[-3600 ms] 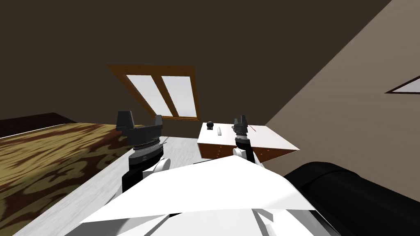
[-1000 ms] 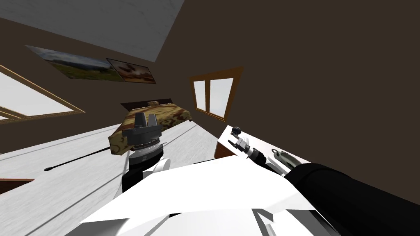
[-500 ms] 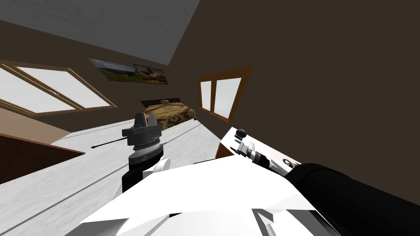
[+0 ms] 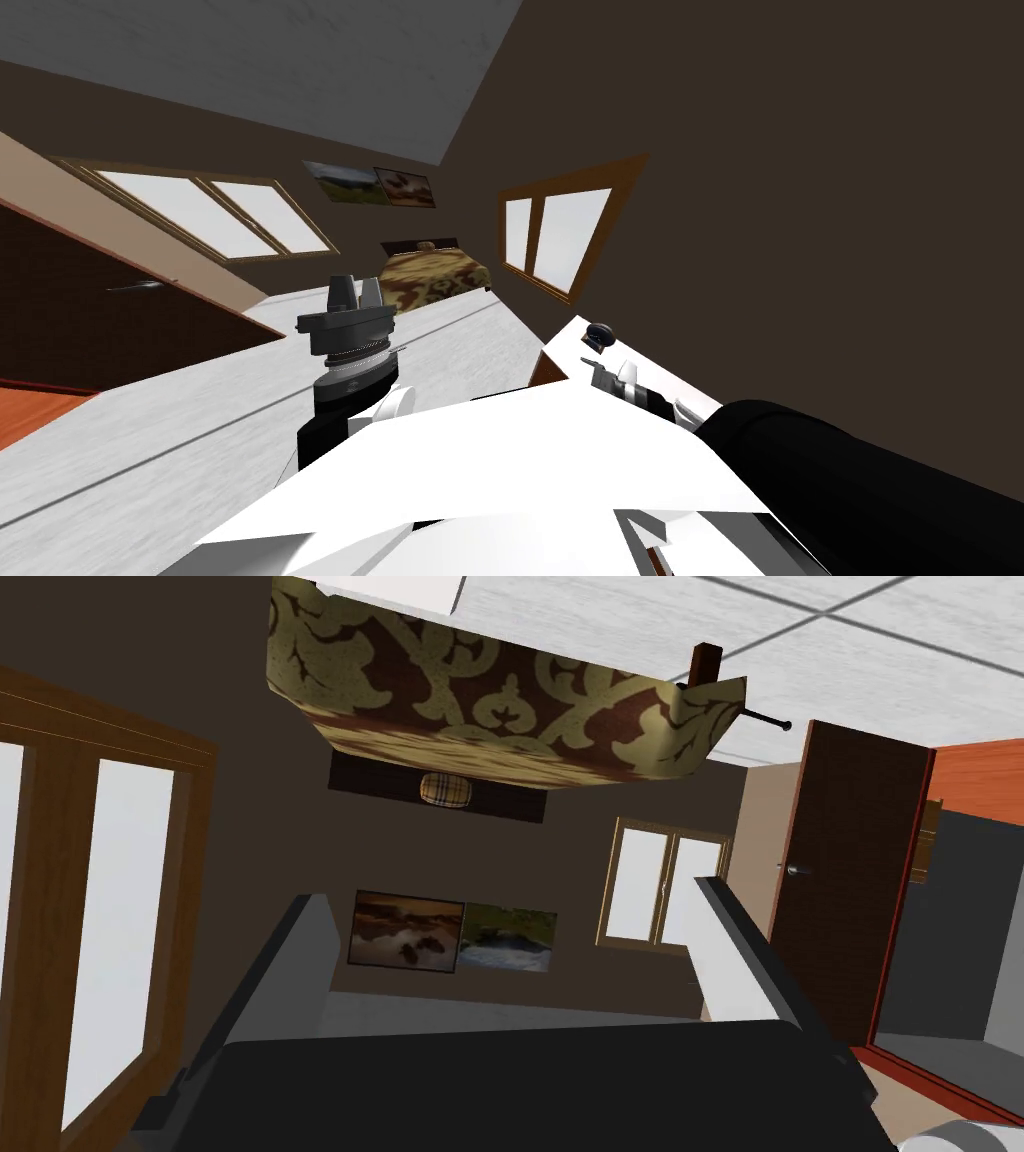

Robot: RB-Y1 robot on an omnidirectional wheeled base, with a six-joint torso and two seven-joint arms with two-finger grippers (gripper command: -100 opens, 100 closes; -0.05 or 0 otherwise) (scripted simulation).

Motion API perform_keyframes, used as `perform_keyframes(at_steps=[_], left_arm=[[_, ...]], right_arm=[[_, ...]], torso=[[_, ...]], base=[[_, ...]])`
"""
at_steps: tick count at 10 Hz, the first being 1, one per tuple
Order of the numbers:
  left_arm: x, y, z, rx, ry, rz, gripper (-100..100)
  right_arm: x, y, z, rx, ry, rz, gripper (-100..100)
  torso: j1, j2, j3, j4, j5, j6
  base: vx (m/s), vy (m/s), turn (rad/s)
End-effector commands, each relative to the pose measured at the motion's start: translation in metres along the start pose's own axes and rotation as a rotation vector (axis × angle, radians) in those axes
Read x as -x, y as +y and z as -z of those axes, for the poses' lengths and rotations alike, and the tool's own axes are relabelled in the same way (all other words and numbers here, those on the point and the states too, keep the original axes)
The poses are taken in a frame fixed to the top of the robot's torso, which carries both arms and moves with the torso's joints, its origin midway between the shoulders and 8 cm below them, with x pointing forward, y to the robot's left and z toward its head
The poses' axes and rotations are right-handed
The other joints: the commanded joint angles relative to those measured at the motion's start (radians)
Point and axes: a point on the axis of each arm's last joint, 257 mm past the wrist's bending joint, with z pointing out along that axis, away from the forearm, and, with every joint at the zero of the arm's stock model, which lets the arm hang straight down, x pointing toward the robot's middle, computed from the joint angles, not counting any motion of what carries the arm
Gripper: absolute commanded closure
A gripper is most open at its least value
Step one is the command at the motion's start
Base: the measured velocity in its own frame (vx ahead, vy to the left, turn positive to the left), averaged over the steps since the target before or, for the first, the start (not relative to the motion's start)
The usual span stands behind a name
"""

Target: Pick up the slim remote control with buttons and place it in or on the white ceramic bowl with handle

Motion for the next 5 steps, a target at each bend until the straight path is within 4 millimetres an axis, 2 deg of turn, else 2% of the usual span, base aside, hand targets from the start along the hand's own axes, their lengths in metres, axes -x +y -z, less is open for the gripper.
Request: perform_keyframes(at_steps=[1,2,3,4,5], left_arm=[[0.0,0.0,0.0,0.0,0.0,0.0,0],[0.0,0.0,0.0,0.0,0.0,0.0,0],[0.0,0.0,0.0,0.0,0.0,0.0,0],[0.0,0.0,0.0,0.0,0.0,0.0,0],[0.0,0.0,0.0,0.0,0.0,0.0,0]], right_arm=[[-0.02,0.003,0.006,0.022,0.055,0.04,-100],[-0.049,0.008,0.022,0.063,0.139,0.1,-100],[-0.053,0.009,0.023,0.065,0.15,0.103,-100],[-0.083,0.013,0.043,0.107,0.237,0.159,-100],[-0.085,0.013,0.043,0.111,0.241,0.165,-100]], torso=[[0.0,0.0,0.0,0.0,0.0,0.0],[0.0,0.0,0.0,0.0,0.0,0.001],[-0.001,0.0,0.0,0.0,0.0,0.0],[0.0,0.0,0.0,0.0,0.0,0.001],[-0.001,0.0,0.0,0.0,0.0,0.0]], base=[[-0.027,-0.043,0.154],[-0.033,-0.05,0.278],[-0.026,-0.051,0.18],[-0.03,-0.051,0.288],[-0.024,-0.042,0.163]])
